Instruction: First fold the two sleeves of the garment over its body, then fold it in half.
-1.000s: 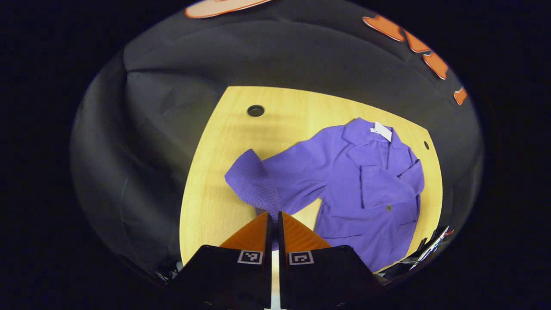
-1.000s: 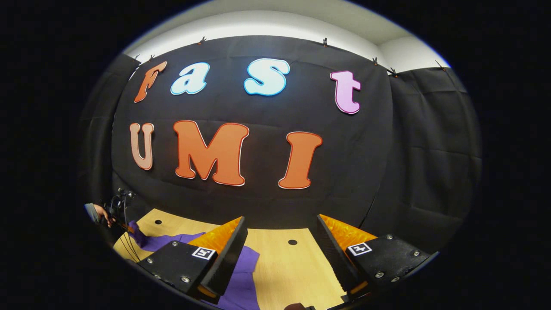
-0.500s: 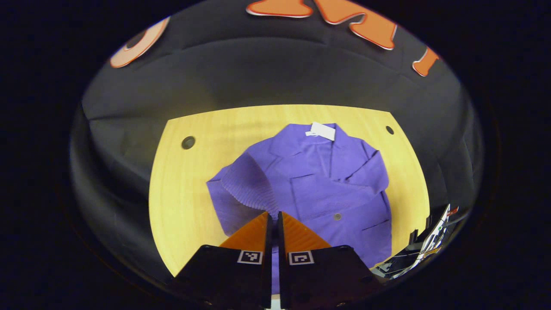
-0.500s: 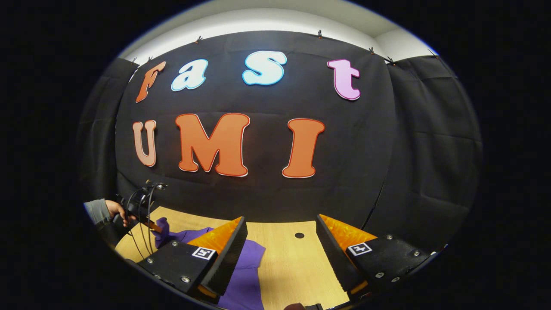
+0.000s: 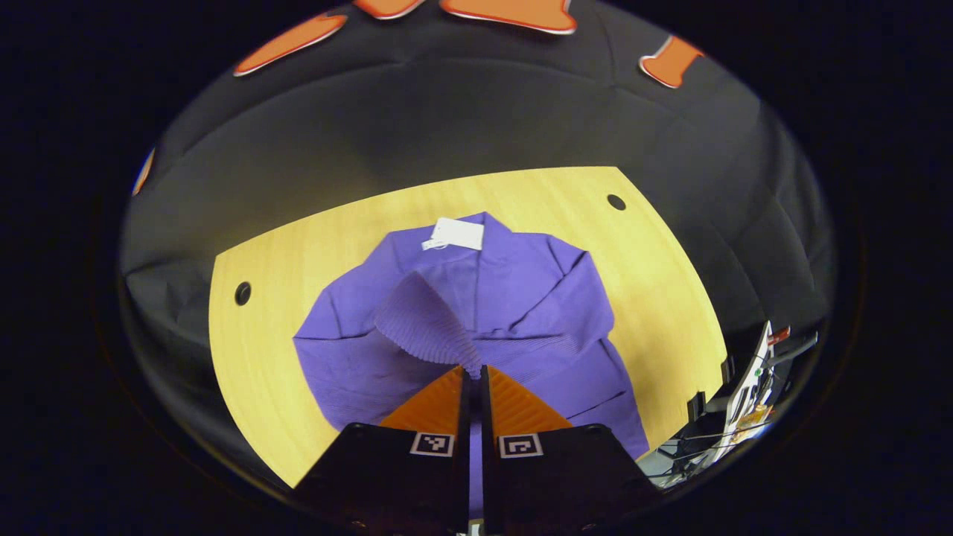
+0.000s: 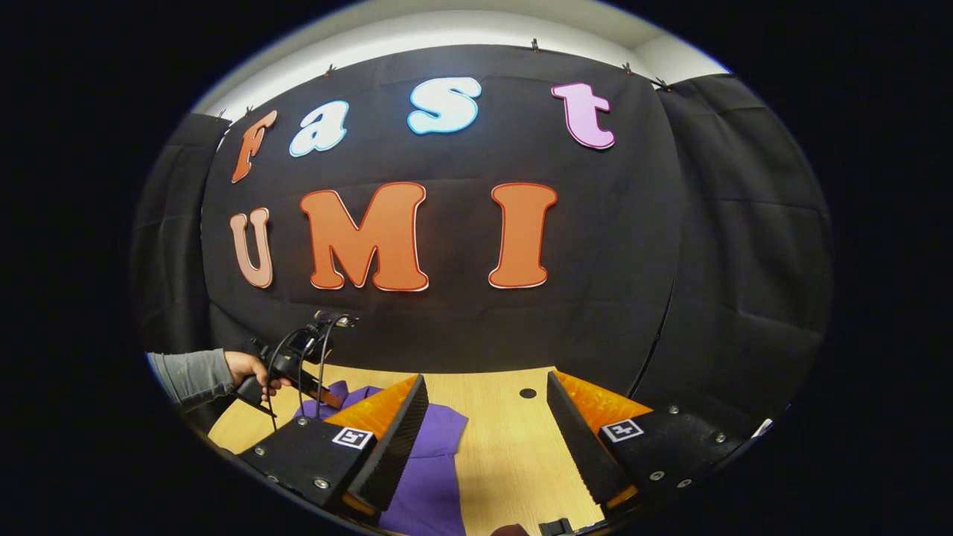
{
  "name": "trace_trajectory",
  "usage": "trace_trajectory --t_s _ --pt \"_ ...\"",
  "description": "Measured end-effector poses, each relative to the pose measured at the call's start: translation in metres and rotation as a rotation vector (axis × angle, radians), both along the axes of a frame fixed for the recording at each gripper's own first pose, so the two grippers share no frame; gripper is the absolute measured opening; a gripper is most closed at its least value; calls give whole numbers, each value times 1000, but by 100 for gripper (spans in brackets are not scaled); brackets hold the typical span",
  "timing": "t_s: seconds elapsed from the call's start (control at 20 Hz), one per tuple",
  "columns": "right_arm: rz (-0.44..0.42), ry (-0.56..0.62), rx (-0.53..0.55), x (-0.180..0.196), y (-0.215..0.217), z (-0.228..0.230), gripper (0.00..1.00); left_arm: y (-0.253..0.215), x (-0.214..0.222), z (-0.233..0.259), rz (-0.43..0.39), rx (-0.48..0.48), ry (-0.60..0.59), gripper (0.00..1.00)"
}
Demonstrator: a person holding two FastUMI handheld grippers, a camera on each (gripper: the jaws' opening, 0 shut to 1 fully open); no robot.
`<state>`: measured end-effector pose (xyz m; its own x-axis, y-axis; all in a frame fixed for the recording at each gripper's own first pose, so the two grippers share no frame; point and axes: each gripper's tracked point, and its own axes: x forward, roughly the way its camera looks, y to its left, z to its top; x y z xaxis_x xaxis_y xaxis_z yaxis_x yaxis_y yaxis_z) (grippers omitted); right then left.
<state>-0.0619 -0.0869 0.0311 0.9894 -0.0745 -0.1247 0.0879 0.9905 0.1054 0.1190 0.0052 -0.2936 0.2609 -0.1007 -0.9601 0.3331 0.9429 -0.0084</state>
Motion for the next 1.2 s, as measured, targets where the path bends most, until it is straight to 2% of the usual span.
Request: trace_trajectory --t_s 0.2,0.35,0.45,0.5,0.6,0.75,0.8,0.85,1.05,1.2 --pt "6 15 14 0 -5 -9 95 -46 7 -17 -68 -15 14 8" --pt "9 27 28 0 -7 -17 95 -72 20 -28 -105 -21 -18 8" --pt "10 39 28 2 -7 -22 95 -86 23 -30 -118 -43 -50 14" --pt "10 44 25 3 -7 -25 95 -87 23 -29 -122 -42 -71 20" --pt "16 54 26 4 -6 -29 95 -86 20 -23 -115 -34 -102 51" --pt "37 62 33 10 2 -31 95 -77 8 -5 -84 -37 -146 88" --pt "47 64 30 13 5 -33 95 -72 2 2 -72 -41 -165 92" --pt "53 68 26 14 8 -35 95 -67 -2 11 -61 -44 -186 89" --pt "91 80 19 23 24 -42 95 -40 -22 56 -14 -47 -306 92" --pt "126 84 13 27 39 -48 95 -22 -45 95 -20 -48 -392 92"
